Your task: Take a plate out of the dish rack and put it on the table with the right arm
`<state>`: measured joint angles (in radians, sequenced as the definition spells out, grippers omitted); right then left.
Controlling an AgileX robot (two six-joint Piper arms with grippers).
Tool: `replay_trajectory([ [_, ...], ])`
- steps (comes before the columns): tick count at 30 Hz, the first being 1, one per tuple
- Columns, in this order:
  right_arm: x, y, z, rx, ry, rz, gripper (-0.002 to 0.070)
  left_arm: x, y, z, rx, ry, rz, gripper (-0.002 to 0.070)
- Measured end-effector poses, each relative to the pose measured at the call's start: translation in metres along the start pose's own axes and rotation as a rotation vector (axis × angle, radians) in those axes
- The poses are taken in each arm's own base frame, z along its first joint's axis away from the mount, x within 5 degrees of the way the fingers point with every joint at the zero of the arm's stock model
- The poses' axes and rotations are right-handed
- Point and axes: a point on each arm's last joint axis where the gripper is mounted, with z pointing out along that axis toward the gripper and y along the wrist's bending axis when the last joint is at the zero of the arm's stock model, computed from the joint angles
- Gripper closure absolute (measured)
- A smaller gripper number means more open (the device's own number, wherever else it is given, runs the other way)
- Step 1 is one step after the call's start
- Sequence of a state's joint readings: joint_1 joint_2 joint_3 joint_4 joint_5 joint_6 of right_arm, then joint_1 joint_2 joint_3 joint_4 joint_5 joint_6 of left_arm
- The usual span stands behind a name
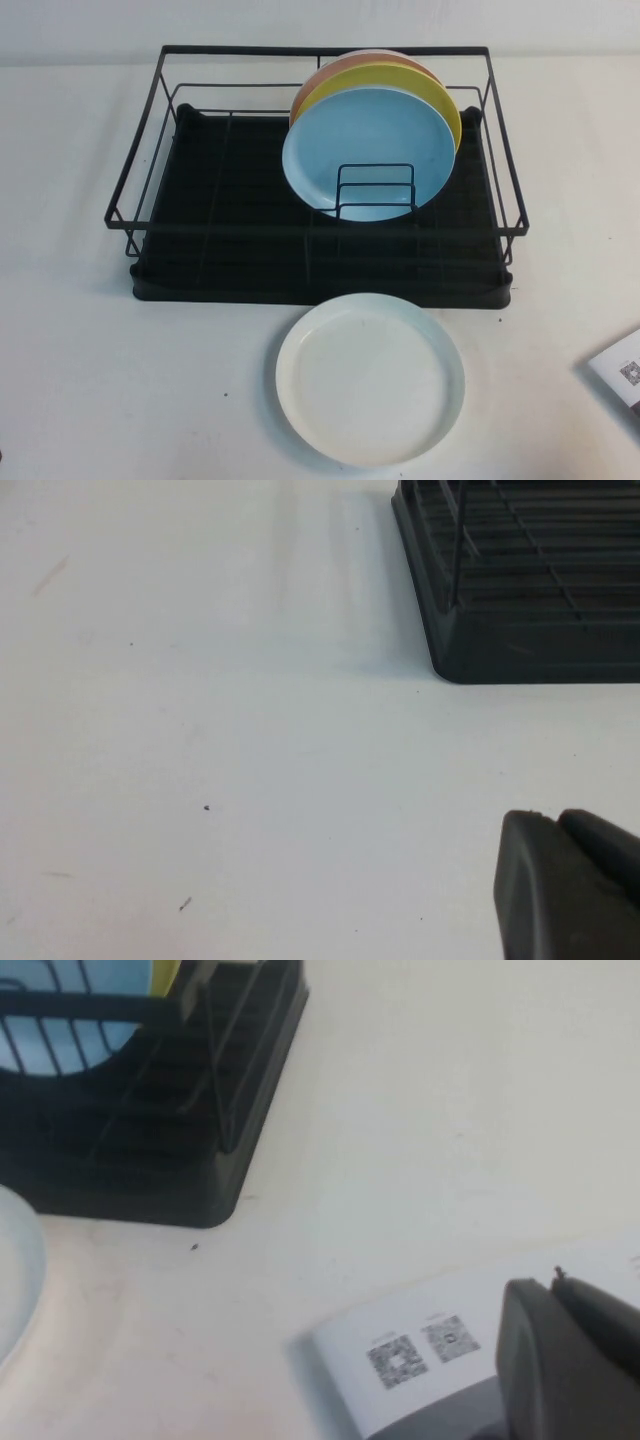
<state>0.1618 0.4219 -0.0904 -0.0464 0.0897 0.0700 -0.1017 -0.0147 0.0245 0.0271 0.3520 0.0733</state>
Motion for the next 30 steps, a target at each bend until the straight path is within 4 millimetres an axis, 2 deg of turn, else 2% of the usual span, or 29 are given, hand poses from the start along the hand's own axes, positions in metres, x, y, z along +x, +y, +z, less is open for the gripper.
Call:
replay_trajectory([
  [4, 0.021, -0.005, -0.012, 0.055, -0.107, 0.015, 0.0694, 0.000, 0.000, 0.000, 0.000, 0.000, 0.000, 0.0679],
  [7, 0.025, -0.006, -0.019, 0.071, -0.153, 0.021, 0.0694, 0.000, 0.000, 0.000, 0.000, 0.000, 0.000, 0.0679],
  [14, 0.042, -0.006, -0.027, 0.075, -0.066, 0.048, 0.0694, 0.000, 0.000, 0.000, 0.000, 0.000, 0.000, 0.0679],
  [30, 0.043, -0.006, -0.027, 0.076, -0.053, 0.046, 0.0694, 0.000, 0.000, 0.000, 0.000, 0.000, 0.000, 0.0679],
])
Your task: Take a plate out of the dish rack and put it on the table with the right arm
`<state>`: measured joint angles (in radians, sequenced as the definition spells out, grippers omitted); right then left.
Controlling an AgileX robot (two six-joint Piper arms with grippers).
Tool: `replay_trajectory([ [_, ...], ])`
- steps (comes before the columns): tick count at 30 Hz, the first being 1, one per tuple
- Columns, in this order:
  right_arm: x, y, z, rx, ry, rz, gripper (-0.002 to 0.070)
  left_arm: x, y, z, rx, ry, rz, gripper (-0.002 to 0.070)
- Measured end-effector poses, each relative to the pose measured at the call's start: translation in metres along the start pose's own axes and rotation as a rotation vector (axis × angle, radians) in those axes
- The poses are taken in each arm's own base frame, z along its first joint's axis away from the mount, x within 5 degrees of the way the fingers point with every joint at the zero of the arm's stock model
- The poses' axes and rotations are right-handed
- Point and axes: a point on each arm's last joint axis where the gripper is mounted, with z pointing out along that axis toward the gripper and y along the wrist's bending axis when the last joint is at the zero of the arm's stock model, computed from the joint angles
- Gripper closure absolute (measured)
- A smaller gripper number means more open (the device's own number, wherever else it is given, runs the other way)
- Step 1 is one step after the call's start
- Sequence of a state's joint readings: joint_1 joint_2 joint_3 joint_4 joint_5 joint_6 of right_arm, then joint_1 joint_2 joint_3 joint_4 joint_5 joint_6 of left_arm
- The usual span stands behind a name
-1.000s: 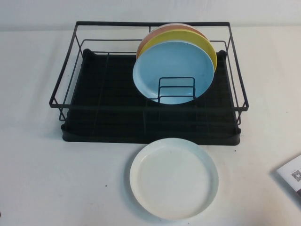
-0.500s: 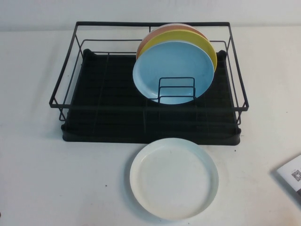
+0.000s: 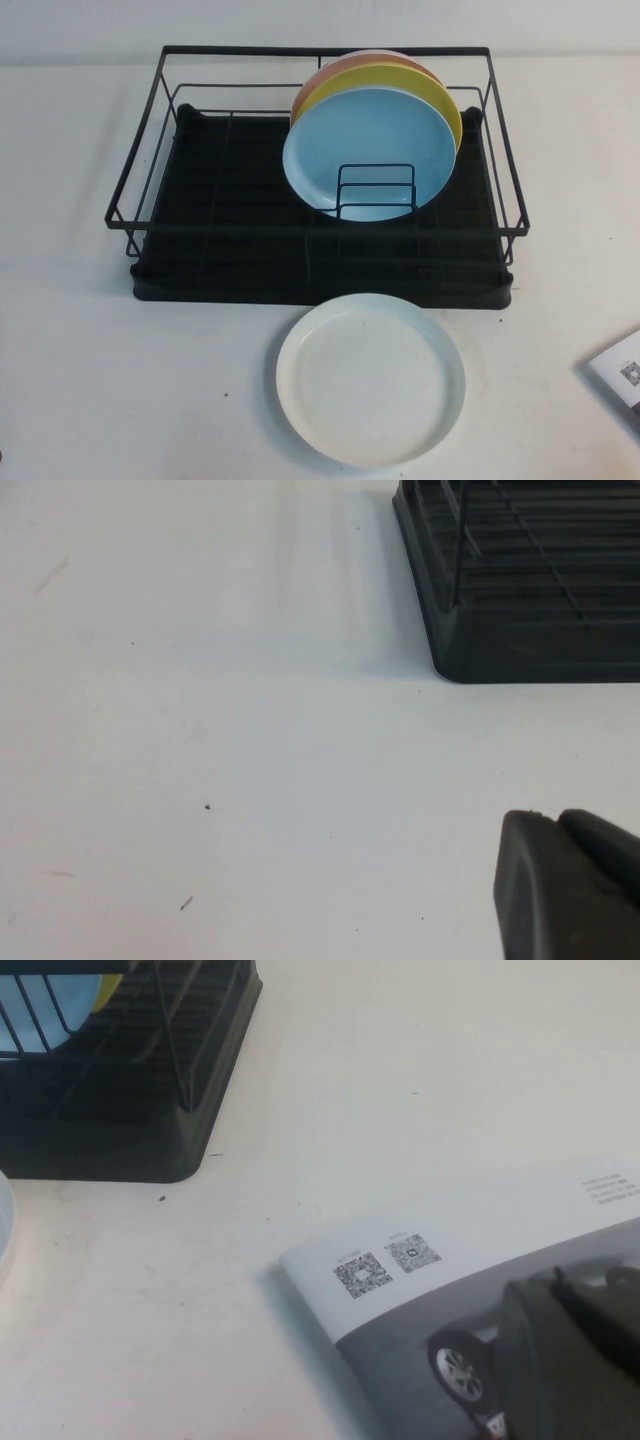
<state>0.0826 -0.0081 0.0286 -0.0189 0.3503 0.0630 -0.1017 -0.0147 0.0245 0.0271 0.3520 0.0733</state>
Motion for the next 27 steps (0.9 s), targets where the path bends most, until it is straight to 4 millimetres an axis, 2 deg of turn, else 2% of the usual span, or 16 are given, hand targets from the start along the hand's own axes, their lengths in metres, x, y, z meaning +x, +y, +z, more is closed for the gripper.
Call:
replay_trajectory([
  [6, 0.0002, 0.0004, 0.0000, -0.004, 0.002, -0.052, 0.0694, 0.0000, 0.0000, 0.0000, 0.000, 0.000, 0.000, 0.0679],
  [27, 0.0004, 0.0030, -0.0001, -0.033, 0.003, -0.041, 0.0694, 0.0000, 0.0000, 0.0000, 0.000, 0.000, 0.000, 0.0679],
])
